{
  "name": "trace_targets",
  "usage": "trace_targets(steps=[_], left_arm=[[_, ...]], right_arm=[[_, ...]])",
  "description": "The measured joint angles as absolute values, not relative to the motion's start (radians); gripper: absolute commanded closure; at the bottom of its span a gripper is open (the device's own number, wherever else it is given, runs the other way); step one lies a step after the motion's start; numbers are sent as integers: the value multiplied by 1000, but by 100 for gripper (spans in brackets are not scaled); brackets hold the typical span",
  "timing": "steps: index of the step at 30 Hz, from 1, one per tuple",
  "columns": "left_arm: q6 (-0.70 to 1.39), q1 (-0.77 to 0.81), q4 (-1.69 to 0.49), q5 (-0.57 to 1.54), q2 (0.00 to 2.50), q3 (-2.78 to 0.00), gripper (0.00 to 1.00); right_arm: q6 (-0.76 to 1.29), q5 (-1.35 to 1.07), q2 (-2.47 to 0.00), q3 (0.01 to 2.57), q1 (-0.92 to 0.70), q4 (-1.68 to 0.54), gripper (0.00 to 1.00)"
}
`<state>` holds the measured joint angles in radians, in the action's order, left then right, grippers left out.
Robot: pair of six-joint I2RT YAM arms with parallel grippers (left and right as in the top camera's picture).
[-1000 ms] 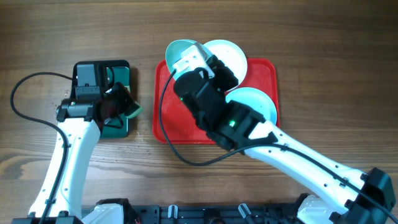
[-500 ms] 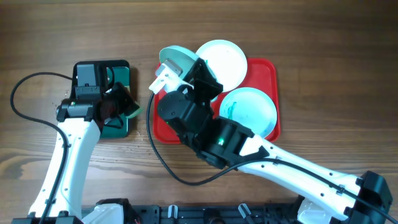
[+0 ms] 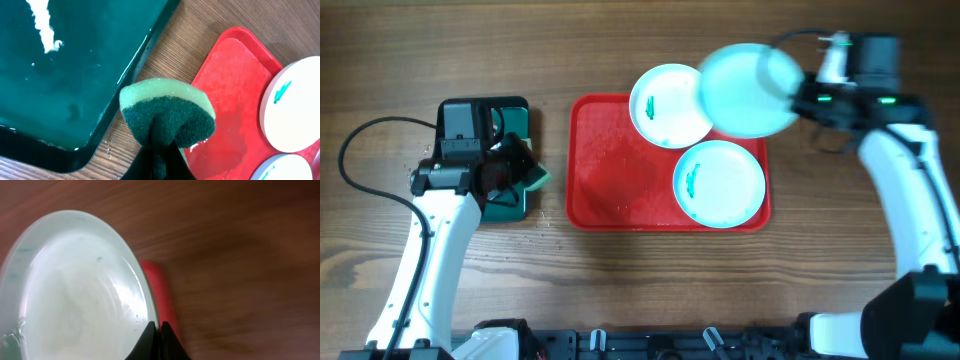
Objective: Clean dirty plates on tray and stack at the side
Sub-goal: 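Lift the cleaned plate with the right gripper and place it right of the tray, then bring the sponge to the next plate and grasp its rim with the right gripper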
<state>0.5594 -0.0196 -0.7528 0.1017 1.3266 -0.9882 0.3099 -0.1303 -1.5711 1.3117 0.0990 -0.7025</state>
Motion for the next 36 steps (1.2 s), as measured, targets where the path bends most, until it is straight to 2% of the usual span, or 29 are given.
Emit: trace_targets(steps=[3,9,14,20,22,24,25,27,29,34,35,36], left_arm=[[559,-15,-752,104,1327,-988,96],[559,-13,-751,104,1327,-988,96],[559,-13,-740,104,1327,-988,96],[559,-12,-731,109,1327,-988,96],[559,-6,-718,117,1327,-988,96],[559,20,-701,123,1327,-988,96],[559,41,-688,126,1327,-988,96],[555,93,-665,130,1327,-987,96],[551,146,-653,130,1327,-987,96],[543,212,-651,129,1364,-987,96],[543,216,-650,129,1391,-987,96],[543,216,-651,129,1403,-987,96]], right_arm=[[322,-115,-1633,1312,266,-713,96],[329,-19,-1824,1312,363,-701,96],[316,-6,-1921,1312,370,-691,57],[313,-28,-1868,1312,363,-676,55],[313,-67,-1811,1312,338,-644,51],[305,-148,-1746,1312,272,-587,38],[286,-178,-1732,1312,231,-552,37],[262,-229,-1728,1312,117,-480,30],[234,-241,-1738,1312,-2,-415,15],[207,-111,-1896,1312,-207,-287,15],[207,-95,-1932,1312,-217,-282,18],[215,-76,-1969,1312,-219,-270,25]])
